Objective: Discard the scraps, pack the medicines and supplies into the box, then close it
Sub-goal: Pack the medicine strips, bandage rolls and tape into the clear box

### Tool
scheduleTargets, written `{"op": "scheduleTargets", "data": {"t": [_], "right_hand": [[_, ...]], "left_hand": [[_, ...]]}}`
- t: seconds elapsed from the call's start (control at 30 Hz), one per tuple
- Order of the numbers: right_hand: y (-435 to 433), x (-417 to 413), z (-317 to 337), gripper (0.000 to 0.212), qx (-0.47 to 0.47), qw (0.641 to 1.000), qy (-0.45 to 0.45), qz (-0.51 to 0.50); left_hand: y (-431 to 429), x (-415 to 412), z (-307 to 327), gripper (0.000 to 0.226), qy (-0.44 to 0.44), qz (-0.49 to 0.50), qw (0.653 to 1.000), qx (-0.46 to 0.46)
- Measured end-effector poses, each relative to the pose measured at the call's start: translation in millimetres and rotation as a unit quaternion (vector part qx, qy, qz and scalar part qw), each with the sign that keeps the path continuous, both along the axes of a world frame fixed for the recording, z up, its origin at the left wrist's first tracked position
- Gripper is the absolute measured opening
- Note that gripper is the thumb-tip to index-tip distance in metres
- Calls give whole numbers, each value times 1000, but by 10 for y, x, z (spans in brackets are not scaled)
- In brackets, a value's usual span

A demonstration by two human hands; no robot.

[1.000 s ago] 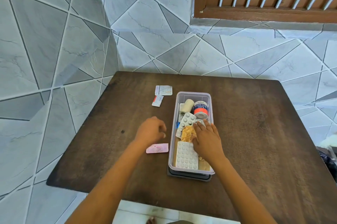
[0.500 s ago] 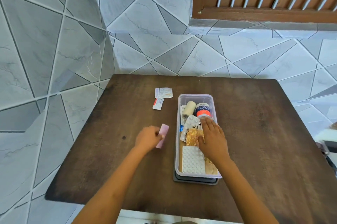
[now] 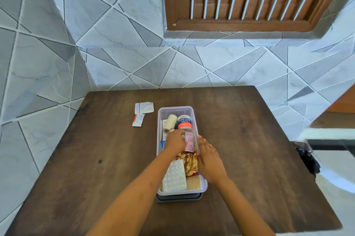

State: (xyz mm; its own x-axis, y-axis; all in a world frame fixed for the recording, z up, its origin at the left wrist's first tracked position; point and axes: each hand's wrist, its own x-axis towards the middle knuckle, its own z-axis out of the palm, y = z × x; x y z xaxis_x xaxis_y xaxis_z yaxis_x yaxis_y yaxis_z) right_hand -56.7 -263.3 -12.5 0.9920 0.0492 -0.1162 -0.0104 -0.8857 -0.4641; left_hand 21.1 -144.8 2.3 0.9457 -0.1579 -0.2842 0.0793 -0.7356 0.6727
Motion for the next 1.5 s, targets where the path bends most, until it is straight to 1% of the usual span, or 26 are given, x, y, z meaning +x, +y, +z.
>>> {"op": "scheduleTargets", "data": {"t": [0.1, 0.17, 0.23, 0.33, 0.4, 0.47, 0.63, 0.77, 0.87, 0.93, 1.0, 1.1, 1.17, 1.23, 1.37, 1.5], "right_hand": [[-30, 32, -11, 55, -5, 1000, -9, 19], [-20, 103, 22, 56, 2, 999, -26, 23], [38, 239, 90, 55, 31, 998, -51, 27], [251, 514, 221, 54, 67, 994, -69, 48], [444, 739, 288, 55, 65, 993, -74, 68], [614, 973, 338, 55, 53, 992, -79, 82], [1030, 1617, 336, 53, 7, 993, -47, 109], [1260, 2078, 188, 55, -42, 989, 5, 143], [1357, 2287, 116, 57, -82, 985, 51, 145], [1414, 2403, 45, 58, -108, 982, 65, 140], [1459, 2502, -28, 58, -127, 981, 73, 130], [1523, 2621, -116, 61, -154, 975, 92, 133], [1562, 2717, -155, 65, -159, 971, 110, 137], [1608, 2823, -190, 66, -155, 970, 125, 138], [1682, 2923, -288, 59, -149, 973, 123, 129], [1725, 2943, -348, 62, -174, 979, 68, 80]], "left_hand": [[55, 20, 51, 38, -24, -6, 1000, 4], [175, 68, 114, 32, -44, 28, 999, -12], [355, 139, 168, 26, -70, 74, 995, -18], [707, 262, 231, 25, -85, 149, 985, -24], [953, 383, 230, 25, -89, 192, 977, -16], [1151, 507, 206, 26, -80, 212, 974, 1], [1488, 881, 68, 27, -30, 193, 980, 31], [1599, 1188, -71, 28, 1, 159, 985, 62], [1589, 1350, -187, 40, 14, 116, 989, 88], [1585, 1452, -293, 53, 24, 100, 990, 96], [1593, 1510, -389, 60, 29, 84, 991, 101], [1617, 1541, -518, 61, 15, 51, 990, 129], [1633, 1573, -562, 60, 9, 47, 991, 128], [1663, 1625, -555, 63, 18, 46, 991, 126], [1817, 1689, -525, 68, 39, 80, 991, 96], [1981, 1651, -550, 67, 42, 120, 990, 59]]}}
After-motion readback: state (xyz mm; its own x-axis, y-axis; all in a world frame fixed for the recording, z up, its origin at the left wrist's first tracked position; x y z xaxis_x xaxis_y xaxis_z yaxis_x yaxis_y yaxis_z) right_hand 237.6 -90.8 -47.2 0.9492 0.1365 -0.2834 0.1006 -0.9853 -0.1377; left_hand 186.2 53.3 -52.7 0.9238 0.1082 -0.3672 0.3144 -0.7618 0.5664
